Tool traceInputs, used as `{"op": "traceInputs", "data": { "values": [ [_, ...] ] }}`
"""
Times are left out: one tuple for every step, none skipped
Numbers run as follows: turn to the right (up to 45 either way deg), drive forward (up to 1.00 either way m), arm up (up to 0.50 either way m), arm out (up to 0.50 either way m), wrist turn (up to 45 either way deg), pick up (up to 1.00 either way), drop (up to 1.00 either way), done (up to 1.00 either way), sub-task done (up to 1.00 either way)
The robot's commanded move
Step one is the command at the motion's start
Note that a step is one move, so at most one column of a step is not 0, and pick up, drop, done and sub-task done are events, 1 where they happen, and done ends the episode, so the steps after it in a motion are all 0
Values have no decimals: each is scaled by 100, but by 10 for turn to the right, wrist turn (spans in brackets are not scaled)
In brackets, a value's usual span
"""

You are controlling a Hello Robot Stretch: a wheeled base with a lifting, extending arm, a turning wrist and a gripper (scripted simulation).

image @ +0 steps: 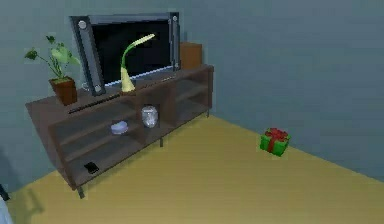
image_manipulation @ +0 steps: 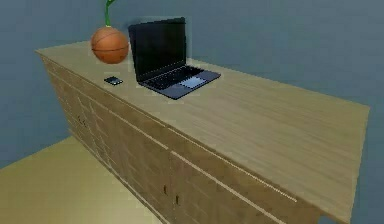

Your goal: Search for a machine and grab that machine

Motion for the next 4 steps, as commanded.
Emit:
{"op": "traceInputs", "data": {
  "values": [
    [450,0,0,0,0,0,0,0,0],
    [60,0,0,0,0,0,0,0,0],
    [0,85,0,0,0,0,0,0,0],
    [0,0,50,0,0,0,0,0,0]
  ]
}}
